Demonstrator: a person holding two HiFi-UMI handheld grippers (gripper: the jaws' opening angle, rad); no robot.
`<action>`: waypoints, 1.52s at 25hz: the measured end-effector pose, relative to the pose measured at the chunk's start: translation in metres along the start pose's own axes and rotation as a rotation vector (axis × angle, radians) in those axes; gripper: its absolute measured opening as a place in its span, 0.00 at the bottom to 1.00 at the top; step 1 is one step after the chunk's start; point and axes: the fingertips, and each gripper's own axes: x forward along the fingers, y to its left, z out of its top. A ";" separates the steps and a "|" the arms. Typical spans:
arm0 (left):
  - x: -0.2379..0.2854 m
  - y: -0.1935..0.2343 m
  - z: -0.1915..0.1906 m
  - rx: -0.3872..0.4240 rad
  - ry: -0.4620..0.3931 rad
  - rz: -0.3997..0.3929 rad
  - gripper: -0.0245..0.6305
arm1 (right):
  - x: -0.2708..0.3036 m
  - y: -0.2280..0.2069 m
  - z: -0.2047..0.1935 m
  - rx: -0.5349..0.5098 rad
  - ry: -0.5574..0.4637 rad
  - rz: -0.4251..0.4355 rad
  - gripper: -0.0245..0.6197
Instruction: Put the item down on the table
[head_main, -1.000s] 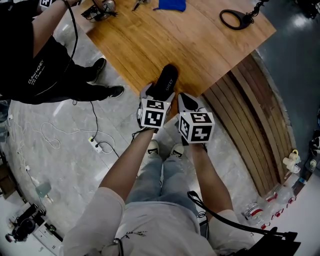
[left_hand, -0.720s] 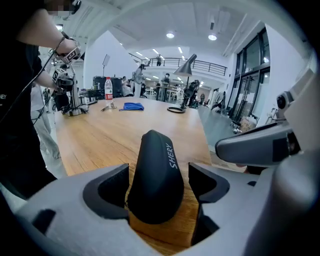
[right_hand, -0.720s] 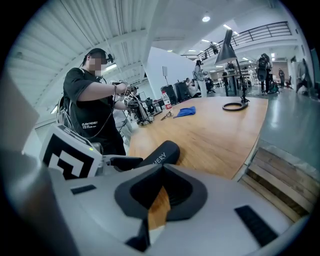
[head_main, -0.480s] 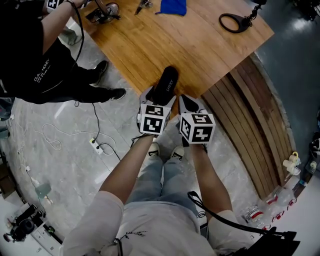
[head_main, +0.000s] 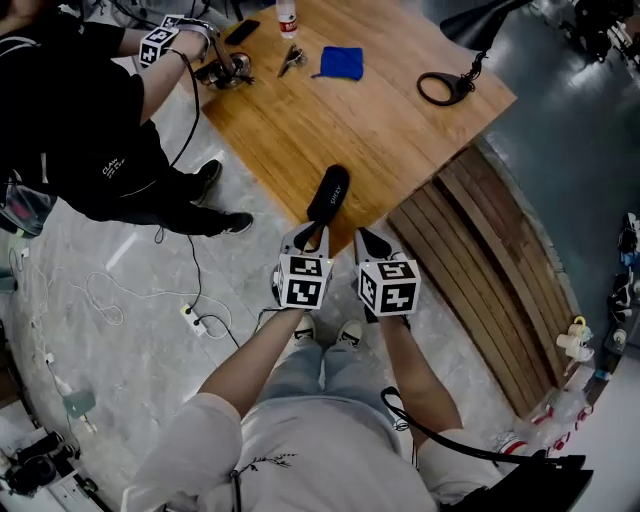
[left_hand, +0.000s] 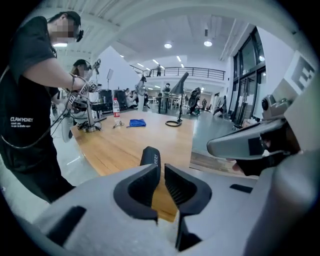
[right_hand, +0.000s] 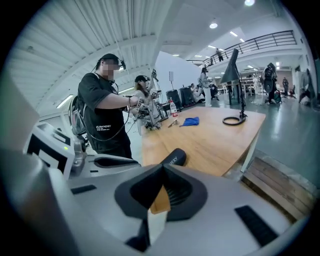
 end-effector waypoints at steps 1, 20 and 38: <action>-0.016 -0.005 0.002 -0.002 -0.009 0.001 0.10 | -0.011 0.007 -0.001 -0.011 0.000 0.002 0.05; -0.173 -0.050 -0.013 -0.108 -0.086 -0.015 0.05 | -0.129 0.093 -0.044 -0.026 -0.044 0.047 0.05; -0.181 -0.061 -0.010 -0.066 -0.137 -0.039 0.05 | -0.136 0.099 -0.042 -0.008 -0.025 0.040 0.05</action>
